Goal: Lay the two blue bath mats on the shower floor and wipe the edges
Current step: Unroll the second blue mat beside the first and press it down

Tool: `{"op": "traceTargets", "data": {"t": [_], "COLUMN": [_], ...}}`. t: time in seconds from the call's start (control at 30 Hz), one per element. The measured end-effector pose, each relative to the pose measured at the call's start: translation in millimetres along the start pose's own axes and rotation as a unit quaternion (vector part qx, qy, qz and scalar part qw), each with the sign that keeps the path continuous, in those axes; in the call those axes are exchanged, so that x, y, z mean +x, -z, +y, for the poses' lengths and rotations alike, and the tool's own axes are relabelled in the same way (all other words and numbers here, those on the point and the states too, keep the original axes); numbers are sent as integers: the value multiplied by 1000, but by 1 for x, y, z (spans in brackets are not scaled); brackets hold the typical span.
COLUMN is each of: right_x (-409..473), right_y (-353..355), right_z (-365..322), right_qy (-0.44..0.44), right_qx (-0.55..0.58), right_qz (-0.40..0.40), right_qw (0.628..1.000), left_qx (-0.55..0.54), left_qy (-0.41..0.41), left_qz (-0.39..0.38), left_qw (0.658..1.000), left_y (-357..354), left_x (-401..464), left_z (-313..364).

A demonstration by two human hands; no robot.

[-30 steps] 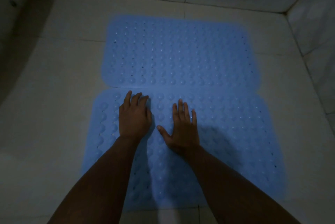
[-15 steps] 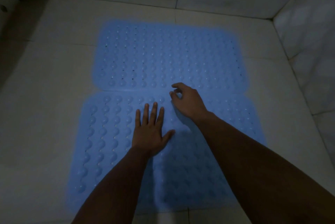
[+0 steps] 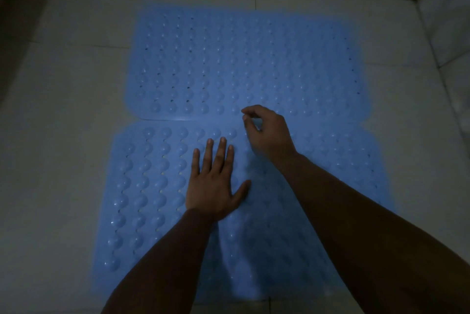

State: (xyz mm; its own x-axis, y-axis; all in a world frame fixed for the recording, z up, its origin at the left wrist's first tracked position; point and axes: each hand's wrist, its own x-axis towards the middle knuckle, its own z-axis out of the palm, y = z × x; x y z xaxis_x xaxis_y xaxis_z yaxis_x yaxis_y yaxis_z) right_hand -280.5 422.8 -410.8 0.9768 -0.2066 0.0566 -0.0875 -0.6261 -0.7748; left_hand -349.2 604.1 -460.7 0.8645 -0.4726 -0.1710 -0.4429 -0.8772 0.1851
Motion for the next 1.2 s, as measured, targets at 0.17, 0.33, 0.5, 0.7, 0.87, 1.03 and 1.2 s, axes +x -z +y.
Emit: {"op": "traceTargets", "data": {"t": [0.17,0.33,0.5,0.7,0.87,1.03,1.2], "right_x": [9,-8,-74,-114,-116,-108,-48], "right_y": [20,-2,-78,-128,-131,-125,-87], "right_z": [-37,-72,-79,-63,-61,-66,-98], "right_qy": [-67,-76,-2,41,55,8,-76], "right_qx": [-77,-141,-219,-322,-331,-283,-211], "right_qz": [-81,-105,-189,-151,-113,-195,-317], "right_qw": [992,982,957,934,935,939,922], "left_qx": [-60,-87,-65,-45,-39,-46,-63], "left_qy": [12,70,129,141,143,153,128], "left_qz": [-97,22,40,65,88,103,106], "left_qw": [993,994,989,987,985,982,984], "left_y": [46,90,81,65,57,58,67], "left_x": [12,10,-16,-30,-30,-28,-25], "left_z": [0,-58,-98,-123,-136,-142,-129]}}
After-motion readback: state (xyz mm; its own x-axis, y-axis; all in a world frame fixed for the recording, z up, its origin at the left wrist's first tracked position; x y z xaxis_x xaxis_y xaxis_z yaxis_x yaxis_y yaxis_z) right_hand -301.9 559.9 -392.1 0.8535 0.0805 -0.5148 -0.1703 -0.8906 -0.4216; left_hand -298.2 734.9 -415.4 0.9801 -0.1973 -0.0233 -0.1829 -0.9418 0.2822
